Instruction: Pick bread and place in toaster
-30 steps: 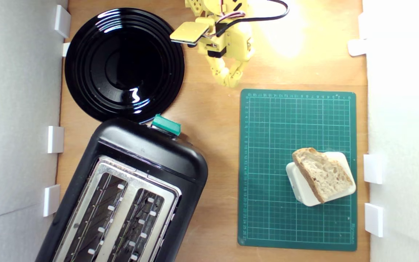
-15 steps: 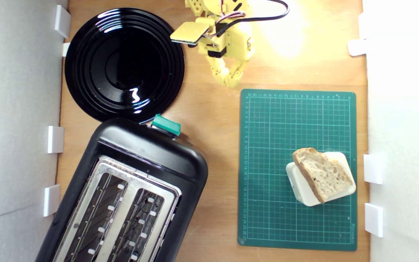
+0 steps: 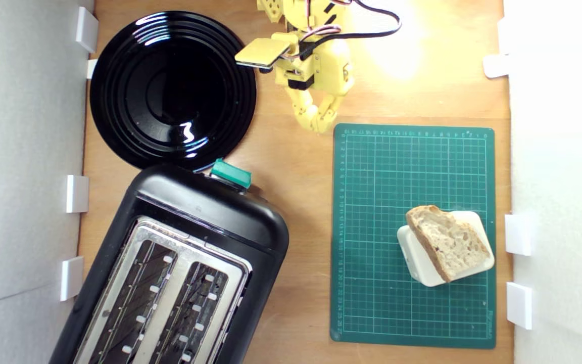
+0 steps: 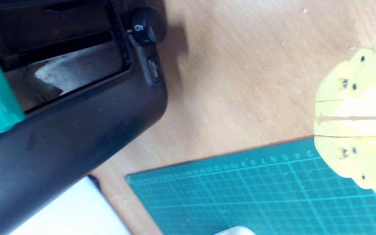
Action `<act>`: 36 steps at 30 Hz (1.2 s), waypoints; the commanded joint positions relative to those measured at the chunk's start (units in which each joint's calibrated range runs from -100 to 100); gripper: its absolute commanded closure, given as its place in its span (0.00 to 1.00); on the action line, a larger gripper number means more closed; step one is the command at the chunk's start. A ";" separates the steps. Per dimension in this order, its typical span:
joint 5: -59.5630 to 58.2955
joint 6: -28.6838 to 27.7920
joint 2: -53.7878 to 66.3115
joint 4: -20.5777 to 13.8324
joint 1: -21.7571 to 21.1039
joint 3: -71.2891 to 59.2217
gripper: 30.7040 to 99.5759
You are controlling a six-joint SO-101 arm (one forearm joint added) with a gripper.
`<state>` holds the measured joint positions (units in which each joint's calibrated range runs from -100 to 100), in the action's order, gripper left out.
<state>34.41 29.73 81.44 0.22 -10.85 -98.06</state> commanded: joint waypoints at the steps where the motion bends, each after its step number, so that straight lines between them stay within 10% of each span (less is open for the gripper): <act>1: -13.25 -2.18 -4.40 0.50 -1.00 1.78 1.00; 16: -38.50 -11.55 -23.37 0.50 -12.28 1.42 1.00; 25: -50.19 -21.96 -33.77 -15.54 -11.96 1.78 1.00; 36: -66.57 -22.48 -48.66 -16.54 -11.39 2.23 0.89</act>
<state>-27.20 7.43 35.99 -15.50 -22.65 -96.67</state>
